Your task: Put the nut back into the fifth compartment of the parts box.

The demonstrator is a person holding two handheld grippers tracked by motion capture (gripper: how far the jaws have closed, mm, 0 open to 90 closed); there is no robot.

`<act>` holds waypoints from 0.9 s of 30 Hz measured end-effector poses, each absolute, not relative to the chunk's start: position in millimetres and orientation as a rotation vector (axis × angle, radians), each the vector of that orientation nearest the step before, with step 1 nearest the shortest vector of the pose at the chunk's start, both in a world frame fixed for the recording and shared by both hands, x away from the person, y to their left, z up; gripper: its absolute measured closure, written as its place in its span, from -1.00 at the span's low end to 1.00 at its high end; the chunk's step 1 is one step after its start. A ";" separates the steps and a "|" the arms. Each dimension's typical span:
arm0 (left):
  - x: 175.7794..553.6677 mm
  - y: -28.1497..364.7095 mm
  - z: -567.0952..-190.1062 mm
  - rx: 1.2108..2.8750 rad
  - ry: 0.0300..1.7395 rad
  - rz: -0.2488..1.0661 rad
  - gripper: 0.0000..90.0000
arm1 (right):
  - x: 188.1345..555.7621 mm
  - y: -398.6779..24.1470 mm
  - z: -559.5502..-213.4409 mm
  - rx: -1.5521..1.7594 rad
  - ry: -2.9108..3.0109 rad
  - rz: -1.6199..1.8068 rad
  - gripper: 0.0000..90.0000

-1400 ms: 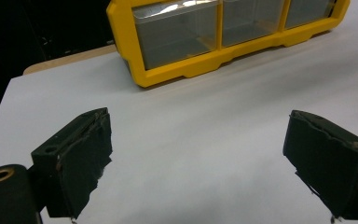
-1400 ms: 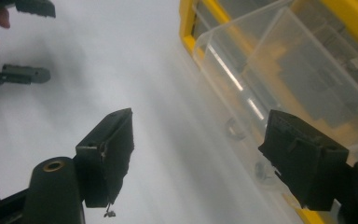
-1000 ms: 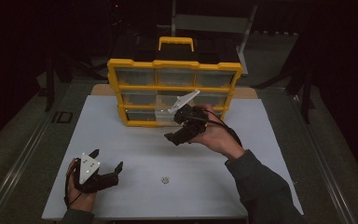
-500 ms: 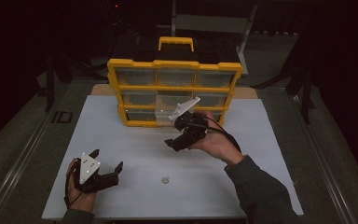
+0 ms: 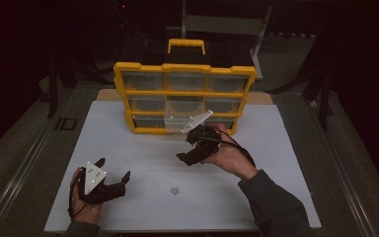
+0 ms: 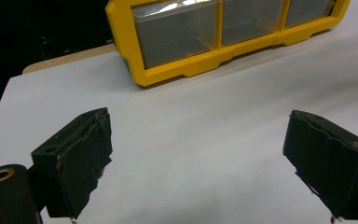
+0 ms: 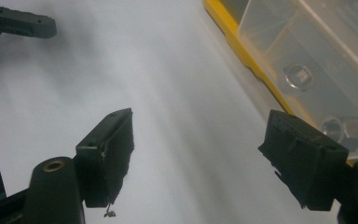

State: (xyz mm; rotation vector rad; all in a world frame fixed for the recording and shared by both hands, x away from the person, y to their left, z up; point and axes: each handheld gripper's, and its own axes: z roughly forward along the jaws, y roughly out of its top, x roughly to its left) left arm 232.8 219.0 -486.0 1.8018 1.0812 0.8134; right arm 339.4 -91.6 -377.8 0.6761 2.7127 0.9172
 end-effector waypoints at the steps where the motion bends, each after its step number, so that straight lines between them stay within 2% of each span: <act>1: 232.8 218.9 -486.0 1.801 1.081 0.814 -0.84 | 339.0 -91.8 -379.0 0.681 2.713 0.916 -0.46; 27: 232.5 218.9 -485.8 1.801 1.080 0.815 -0.84 | 331.4 -91.7 -412.1 0.690 2.764 0.875 -0.48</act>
